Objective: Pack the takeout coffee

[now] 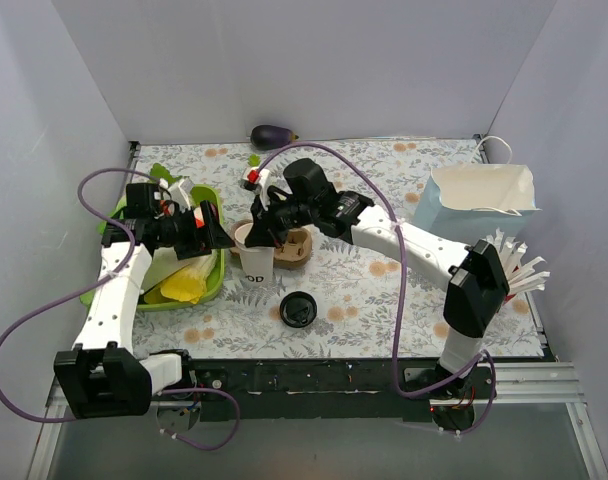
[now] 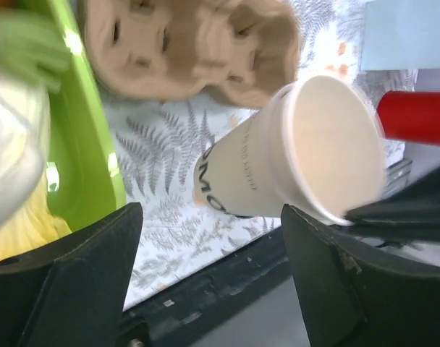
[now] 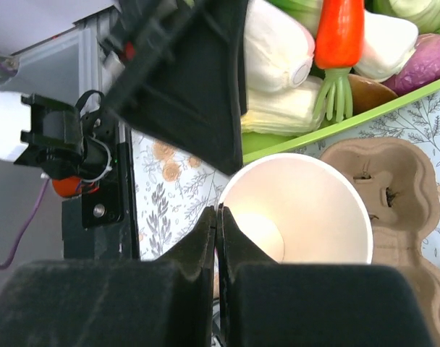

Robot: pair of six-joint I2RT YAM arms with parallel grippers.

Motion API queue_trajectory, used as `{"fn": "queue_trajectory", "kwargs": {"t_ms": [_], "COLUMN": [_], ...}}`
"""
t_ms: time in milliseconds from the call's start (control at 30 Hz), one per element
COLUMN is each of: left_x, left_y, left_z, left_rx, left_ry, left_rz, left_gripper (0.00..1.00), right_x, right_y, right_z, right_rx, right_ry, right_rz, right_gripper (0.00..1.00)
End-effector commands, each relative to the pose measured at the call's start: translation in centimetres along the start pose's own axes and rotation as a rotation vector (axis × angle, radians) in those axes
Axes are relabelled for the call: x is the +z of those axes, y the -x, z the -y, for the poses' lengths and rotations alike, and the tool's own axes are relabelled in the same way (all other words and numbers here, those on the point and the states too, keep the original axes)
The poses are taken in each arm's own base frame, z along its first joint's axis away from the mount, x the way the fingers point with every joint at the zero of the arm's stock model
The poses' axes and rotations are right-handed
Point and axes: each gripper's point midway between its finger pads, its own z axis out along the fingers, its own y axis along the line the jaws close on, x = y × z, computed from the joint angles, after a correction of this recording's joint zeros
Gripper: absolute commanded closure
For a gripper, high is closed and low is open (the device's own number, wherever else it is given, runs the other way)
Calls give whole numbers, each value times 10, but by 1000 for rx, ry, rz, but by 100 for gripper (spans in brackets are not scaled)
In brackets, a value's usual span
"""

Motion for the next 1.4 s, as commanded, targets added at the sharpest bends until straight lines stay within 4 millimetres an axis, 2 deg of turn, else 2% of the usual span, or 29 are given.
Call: {"fn": "queue_trajectory", "kwargs": {"t_ms": [0,100,167,200,300,333,367,400,533,667,967,1367], "left_x": [-52,-67,-67,-67,-65,-62,-59,-58,-55,-55,-46,-33], "left_y": [23,21,15,14,3,8,-4,-6,-9,-17,-24,-41], "left_z": [62,85,89,95,96,93,97,97,93,97,107,99], "left_rx": [535,770,826,911,957,1033,1080,1118,1324,1435,1508,1549], "left_ry": [-212,-331,-372,-434,-487,-484,-513,-517,-525,-553,-608,-649], "left_rz": [137,154,125,120,66,74,36,30,29,51,66,-5], "left_gripper": [22,21,22,23,29,31,33,34,36,38,46,55], "right_x": [-24,-28,-28,-28,-28,-29,-29,-30,-32,-34,-35,-34], "right_y": [15,10,5,4,3,5,1,2,-3,-6,-7,2], "right_z": [-25,-29,-29,-32,-36,-37,-37,-39,-42,-44,-49,-51], "right_rx": [-116,-126,-119,-131,-157,-167,-166,-177,-234,-243,-284,-279], "right_ry": [84,116,133,150,184,191,197,211,238,257,289,298], "right_rz": [53,40,27,23,15,17,0,-2,-23,-43,-51,-34], "right_gripper": [99,99,99,99,99,99,99,99,99,99,99,99]}}
